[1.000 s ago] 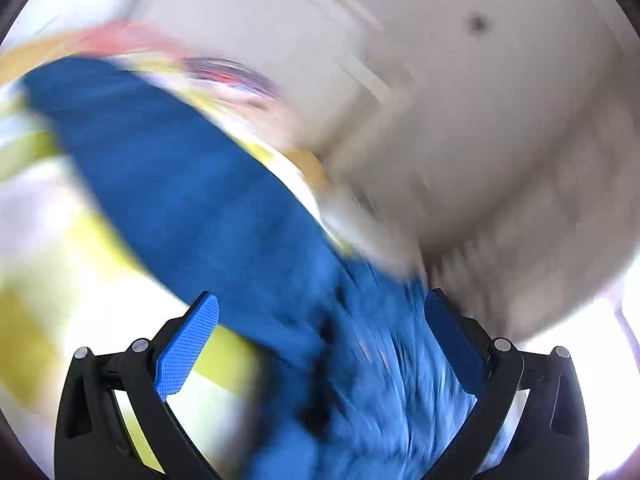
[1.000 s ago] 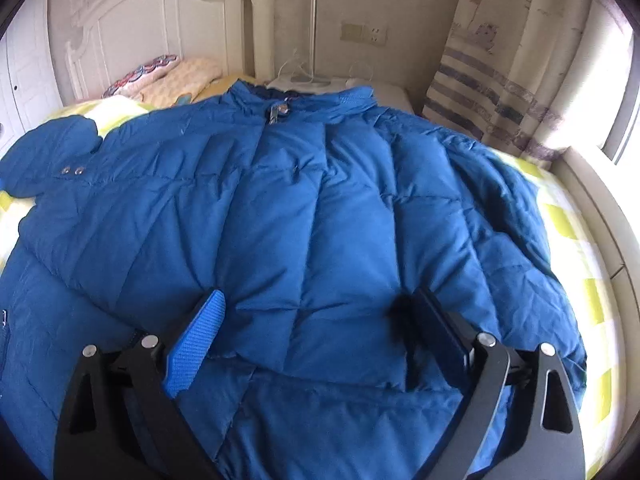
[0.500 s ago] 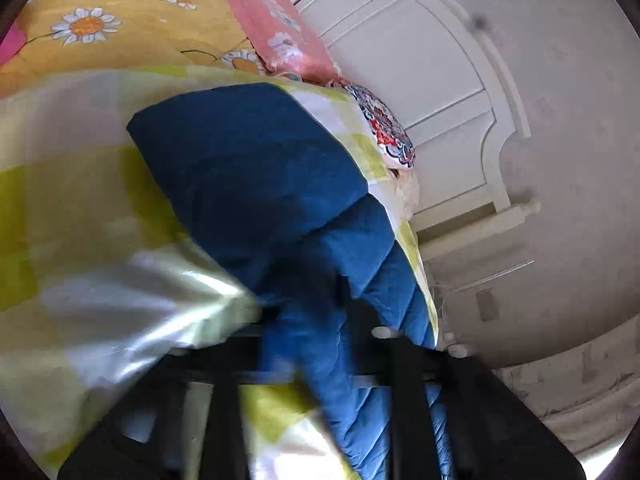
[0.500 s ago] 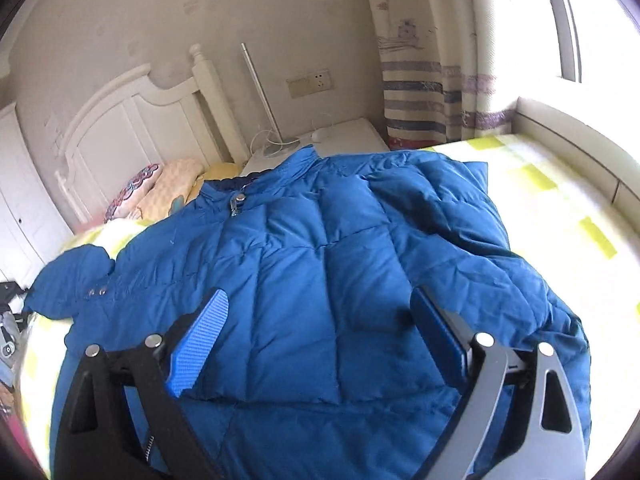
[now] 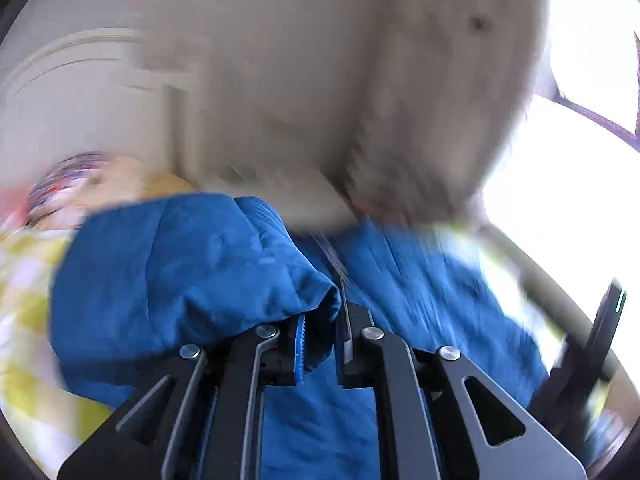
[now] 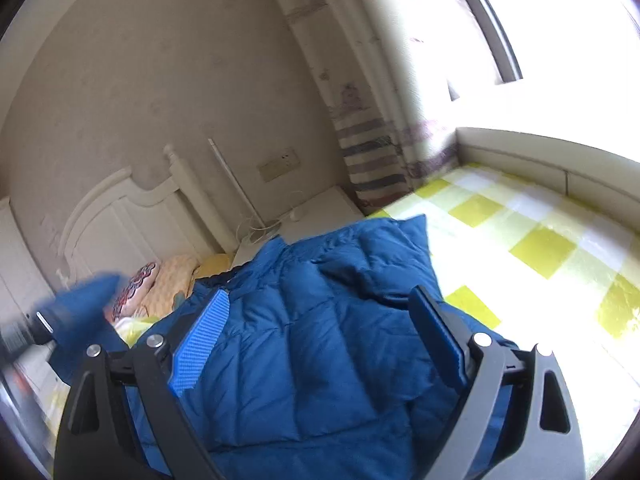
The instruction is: Fold large clothes
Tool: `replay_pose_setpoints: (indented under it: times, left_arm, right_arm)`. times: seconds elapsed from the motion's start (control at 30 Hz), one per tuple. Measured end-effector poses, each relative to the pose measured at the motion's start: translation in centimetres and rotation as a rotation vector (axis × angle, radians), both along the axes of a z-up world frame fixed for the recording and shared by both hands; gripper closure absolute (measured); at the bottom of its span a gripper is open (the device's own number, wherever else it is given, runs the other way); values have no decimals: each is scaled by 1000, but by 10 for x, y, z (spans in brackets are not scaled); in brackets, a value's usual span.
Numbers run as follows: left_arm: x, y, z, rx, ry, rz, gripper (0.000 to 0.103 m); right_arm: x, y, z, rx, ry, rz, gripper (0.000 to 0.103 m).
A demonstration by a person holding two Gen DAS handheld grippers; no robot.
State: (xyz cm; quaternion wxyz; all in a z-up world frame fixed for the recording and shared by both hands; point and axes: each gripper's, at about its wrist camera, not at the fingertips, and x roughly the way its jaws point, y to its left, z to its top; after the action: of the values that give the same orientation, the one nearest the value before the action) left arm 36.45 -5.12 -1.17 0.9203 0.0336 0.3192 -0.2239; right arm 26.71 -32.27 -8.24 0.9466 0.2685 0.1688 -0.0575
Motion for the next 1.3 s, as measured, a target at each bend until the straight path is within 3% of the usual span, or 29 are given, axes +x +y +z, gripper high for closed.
replay_pose_setpoints:
  times: [0.07,0.1,0.13,0.17,0.33,0.4,0.43,0.47,0.5,0.53,0.6,0.7,0.77,0.83,1.03,1.13,1.2,1.3]
  left_arm:
    - [-3,-59,-63,199,130,-114,92]
    - [-7,-74,-86,273,136,-119,92]
    - [-18,-82,-97,342,50,-93,91]
    - [-28,-91,-101,415,-9,-85,91]
    - [-46,-97,-81,531,-22,-119,84]
    - [-66,-85,-65,568,-124,-135,71]
    - [-82,-76,-56,544,-151,-175,62]
    - [-95,-68,-49,509,-136,-227,23]
    - [-104,-58,-45,472,-114,-282,4]
    - [-116,-45,-41,429,-113,-318,4]
    - [-118,-22,-35,371,-126,-239,4]
    - [-94,48,-23,125,-63,45,4]
    - [-69,105,-28,7,70,357,5]
    - [-55,134,-37,-79,164,460,5]
    - [-25,132,-85,5,260,509,5]
    - [-21,137,-97,-22,282,504,4]
    - [-20,135,-101,-19,277,505,4]
    - [-18,129,-103,-23,275,503,4]
  right_arm:
    - [2,-4,-3,26,10,-1,13]
    - [3,-5,-4,29,12,3,13]
    - [3,-3,-5,27,14,7,13]
    - [5,-1,-5,20,20,15,13]
    - [8,7,-6,-2,40,33,13]
    - [7,4,-8,13,36,31,13]
    - [7,3,-8,20,36,30,13]
    - [7,2,-9,28,35,28,13]
    - [7,1,-9,33,35,27,13]
    - [5,1,-10,33,35,27,13]
    - [5,3,-9,19,39,33,13]
    - [9,12,-7,-32,52,53,13]
    - [12,21,-6,-83,65,68,13]
    - [14,28,-6,-120,74,77,13]
    - [18,38,-6,-168,85,108,13]
    - [17,47,-2,-209,62,141,13]
    - [15,66,3,-277,34,207,13]
    - [15,130,11,-495,19,392,13]
